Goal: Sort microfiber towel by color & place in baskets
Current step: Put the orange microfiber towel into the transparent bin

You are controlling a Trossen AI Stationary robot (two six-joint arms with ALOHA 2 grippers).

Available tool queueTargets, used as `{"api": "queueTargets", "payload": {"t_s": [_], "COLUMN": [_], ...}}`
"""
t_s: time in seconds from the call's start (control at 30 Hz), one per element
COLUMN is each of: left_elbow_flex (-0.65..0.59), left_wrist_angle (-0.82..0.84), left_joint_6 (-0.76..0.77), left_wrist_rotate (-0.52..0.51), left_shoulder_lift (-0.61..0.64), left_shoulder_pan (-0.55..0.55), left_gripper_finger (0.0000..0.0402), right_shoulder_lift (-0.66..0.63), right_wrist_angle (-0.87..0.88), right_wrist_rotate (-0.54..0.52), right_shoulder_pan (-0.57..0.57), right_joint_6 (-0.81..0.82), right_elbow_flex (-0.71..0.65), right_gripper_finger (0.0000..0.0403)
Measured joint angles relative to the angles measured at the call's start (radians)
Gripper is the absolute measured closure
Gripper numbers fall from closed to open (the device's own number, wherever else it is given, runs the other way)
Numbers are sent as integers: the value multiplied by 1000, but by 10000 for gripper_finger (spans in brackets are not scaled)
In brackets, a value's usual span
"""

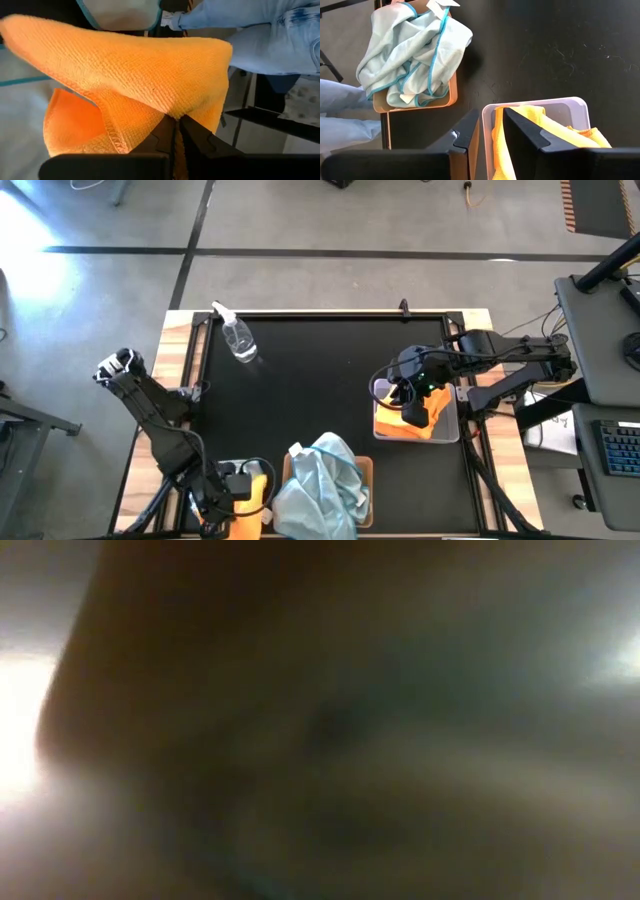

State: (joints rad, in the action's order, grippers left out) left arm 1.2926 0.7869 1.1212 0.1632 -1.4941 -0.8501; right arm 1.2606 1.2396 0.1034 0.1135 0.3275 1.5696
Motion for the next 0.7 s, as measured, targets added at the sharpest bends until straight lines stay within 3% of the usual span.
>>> {"api": "queueTargets", "payload": {"t_s": [0.3,0.53,0.7], "left_elbow_flex": [223,426,588], "left_wrist_angle": [223,339,401], "left_joint_6": [-39,-63,-205], "left_wrist_rotate": [-60,-193,-310], "left_shoulder_lift": [-31,-81,-141], "left_shoulder_pan": [1,1,1], "left_gripper_finger": [402,402,402], "right_shoulder_lift": [0,0,0], "right_wrist_angle": [0,1,1], "right_wrist_rotate": [0,1,1], "right_shoulder_pan": [0,0,0], "right_joint_6": [-11,16,20], "right_elbow_flex": [0,0,0], "right_gripper_finger": [330,322,324]}}
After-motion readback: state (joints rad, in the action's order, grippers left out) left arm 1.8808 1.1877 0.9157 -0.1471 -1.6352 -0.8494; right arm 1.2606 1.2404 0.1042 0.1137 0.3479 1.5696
